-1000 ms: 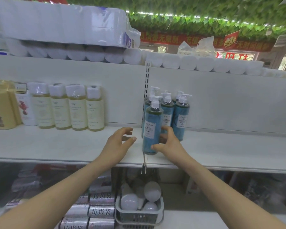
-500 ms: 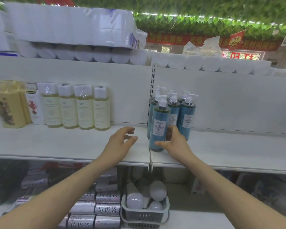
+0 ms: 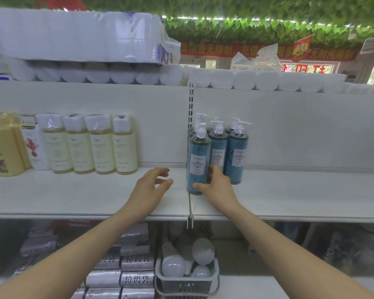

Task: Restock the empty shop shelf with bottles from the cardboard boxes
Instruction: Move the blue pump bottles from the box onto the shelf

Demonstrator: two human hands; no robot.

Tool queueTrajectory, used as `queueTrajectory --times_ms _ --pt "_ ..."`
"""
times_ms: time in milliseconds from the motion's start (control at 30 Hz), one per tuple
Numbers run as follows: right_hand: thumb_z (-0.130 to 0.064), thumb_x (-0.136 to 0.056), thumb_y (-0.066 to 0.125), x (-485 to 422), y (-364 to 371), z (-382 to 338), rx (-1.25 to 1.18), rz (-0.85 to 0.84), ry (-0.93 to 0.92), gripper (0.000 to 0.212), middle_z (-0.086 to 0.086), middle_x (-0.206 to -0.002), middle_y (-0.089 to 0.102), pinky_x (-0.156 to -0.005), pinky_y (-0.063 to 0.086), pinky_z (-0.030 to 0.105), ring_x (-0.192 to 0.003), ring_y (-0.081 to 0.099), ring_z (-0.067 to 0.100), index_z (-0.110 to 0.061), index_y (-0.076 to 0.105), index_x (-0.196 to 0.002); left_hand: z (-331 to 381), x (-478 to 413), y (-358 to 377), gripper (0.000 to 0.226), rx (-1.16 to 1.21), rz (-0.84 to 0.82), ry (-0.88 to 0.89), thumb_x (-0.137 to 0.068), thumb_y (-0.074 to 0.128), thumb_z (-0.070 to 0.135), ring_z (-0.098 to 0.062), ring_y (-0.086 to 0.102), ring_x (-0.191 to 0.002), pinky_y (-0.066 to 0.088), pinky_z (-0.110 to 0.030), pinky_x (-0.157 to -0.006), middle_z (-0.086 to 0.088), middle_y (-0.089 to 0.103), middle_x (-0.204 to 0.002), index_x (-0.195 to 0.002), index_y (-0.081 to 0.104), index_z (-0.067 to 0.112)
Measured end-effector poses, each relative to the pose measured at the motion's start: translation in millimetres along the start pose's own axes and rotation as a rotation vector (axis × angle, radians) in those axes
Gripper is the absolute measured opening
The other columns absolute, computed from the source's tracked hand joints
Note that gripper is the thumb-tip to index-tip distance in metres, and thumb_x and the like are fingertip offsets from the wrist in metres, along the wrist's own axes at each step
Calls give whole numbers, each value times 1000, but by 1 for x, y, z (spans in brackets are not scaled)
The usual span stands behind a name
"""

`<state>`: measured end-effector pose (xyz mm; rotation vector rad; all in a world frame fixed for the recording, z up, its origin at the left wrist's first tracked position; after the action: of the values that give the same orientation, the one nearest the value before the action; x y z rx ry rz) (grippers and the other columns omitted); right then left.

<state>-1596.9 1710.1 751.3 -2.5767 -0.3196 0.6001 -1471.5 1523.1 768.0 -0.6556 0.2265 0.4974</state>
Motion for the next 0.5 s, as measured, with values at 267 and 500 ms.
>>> queueTrajectory --times_ms 267,500 --pt "-21 -89 85 -2 -3 1 14 -55 12 59 2 -144 66 -109 54 39 -128 65 21 -18 52 -138 4 6 4 37 -13 6 -20 -108 62 29 -19 63 -124 53 -46 -111 2 62 -144 -144 59 21" --pt "-21 -91 82 8 -7 6 34 -62 37 59 5 -142 65 -110 51 35 -130 63 21 -12 53 -142 7 20 3 36 -27 17 -4 -107 63 31 -14 65 -121 52 -37 -108 6 64 -141 -142 61 23"
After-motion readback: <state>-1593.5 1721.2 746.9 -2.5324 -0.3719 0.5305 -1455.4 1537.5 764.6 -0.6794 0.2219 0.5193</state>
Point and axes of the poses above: each hand's wrist, its own x-axis away from the middle knuckle, its own y-axis out of the palm, z = x × y, the point moved 1 cm from there along -x, towards the middle knuckle
